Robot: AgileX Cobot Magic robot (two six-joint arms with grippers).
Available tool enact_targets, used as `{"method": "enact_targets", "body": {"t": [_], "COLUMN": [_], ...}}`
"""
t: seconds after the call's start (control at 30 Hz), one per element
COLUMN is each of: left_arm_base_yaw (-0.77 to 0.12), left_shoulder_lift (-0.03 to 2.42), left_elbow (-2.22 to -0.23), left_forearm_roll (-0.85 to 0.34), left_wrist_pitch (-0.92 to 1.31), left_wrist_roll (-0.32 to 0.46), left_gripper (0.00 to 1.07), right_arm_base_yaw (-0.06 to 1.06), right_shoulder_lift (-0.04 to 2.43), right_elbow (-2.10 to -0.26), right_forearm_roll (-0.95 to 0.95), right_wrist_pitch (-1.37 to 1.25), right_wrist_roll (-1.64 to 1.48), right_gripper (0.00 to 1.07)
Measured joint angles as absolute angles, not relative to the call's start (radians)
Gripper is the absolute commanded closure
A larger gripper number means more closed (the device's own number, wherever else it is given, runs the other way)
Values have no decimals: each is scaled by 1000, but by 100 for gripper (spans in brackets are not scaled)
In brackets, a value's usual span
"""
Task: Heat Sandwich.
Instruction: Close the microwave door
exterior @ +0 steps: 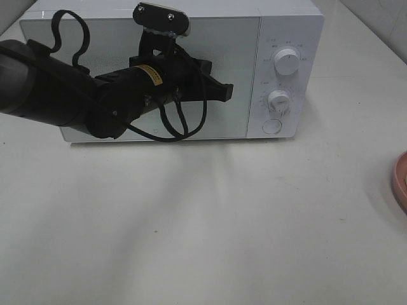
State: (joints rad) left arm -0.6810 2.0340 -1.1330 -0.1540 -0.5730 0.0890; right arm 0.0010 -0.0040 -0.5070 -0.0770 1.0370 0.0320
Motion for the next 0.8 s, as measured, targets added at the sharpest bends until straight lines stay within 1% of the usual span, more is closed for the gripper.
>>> {"method": "enact_targets", "body": {"t": [0.67, 0.8], "left_arm_base_yaw": [-681, -681], "left_shoulder_lift": [2027, 2003], "left_elbow": [-1123, -1078], "left_forearm_roll": [-157, -194], "left_wrist_pitch": [-569, -593], "left_wrist_roll": [91, 91], "left_gripper": [107, 107], "right_arm_base_yaw": [1, 1], "right_shoulder_lift": [-4, -4], "right_elbow": [-507, -507], "right_forearm_roll": [-77, -77], "right_wrist_pitch": [1037, 1037], "right_wrist_roll": [32, 32], "right_gripper": [32, 32]}}
